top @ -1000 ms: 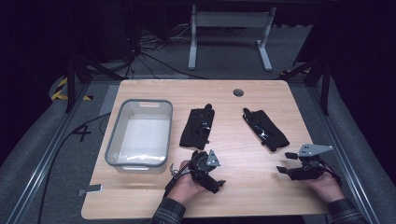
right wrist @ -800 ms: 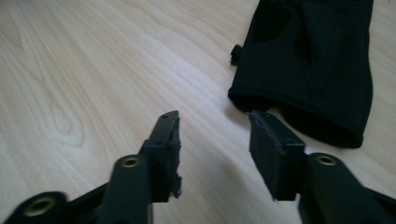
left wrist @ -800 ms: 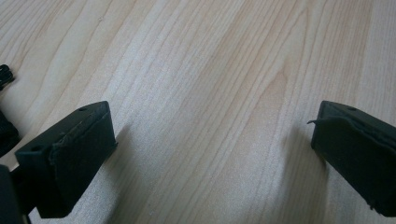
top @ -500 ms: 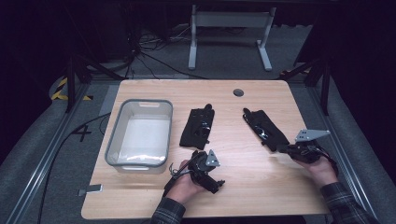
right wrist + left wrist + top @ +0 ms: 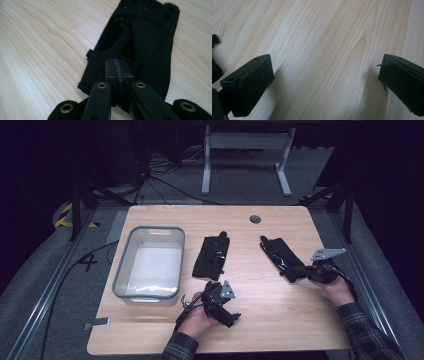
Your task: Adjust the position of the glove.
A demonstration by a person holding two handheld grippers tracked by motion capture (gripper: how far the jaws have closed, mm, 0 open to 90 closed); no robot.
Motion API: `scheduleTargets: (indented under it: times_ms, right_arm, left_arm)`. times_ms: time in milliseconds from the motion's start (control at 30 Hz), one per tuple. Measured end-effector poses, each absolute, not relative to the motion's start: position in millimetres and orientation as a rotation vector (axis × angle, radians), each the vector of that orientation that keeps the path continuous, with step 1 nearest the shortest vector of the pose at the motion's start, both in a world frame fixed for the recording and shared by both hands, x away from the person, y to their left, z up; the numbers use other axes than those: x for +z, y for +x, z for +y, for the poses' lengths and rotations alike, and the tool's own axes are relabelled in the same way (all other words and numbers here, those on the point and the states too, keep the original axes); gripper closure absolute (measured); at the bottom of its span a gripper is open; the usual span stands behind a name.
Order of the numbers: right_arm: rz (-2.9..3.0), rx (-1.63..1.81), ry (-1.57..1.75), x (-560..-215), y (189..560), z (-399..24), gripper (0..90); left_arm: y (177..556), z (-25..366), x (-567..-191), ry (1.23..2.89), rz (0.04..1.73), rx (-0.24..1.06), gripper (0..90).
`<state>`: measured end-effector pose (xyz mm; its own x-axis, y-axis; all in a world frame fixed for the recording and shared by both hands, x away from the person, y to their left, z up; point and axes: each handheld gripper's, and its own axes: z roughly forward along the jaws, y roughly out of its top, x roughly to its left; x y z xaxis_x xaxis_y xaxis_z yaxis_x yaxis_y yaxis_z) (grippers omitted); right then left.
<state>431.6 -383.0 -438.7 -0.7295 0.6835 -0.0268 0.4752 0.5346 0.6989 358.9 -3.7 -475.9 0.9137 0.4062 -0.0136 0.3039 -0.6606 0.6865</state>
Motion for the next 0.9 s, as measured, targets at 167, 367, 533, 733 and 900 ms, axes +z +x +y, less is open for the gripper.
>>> scheduleTargets:
  times_ms: [167,367,533,733,900]
  right_arm:
    - [2.514,0.97,0.966,-447.6,433.4,-381.4,90.0]
    - [2.521,0.966,0.958,-448.0,430.6,-380.6,90.0]
    - [2.545,0.967,0.942,-447.9,425.2,-380.9,90.0]
    - [2.573,0.966,0.92,-447.8,414.4,-380.4,90.0]
    - [2.59,0.973,0.906,-448.0,406.0,-379.5,90.0]
  left_arm:
    - [358.8,-3.7,-475.9,2.339,0.504,0.182,0.1]
    - [358.6,-3.6,-476.0,2.338,0.506,0.184,0.1]
    - [358.5,-3.6,-476.0,2.338,0.508,0.184,0.1]
    - [358.3,-3.6,-476.0,2.337,0.51,0.187,0.1]
    - [358.1,-3.5,-476.0,2.337,0.51,0.188,0.1]
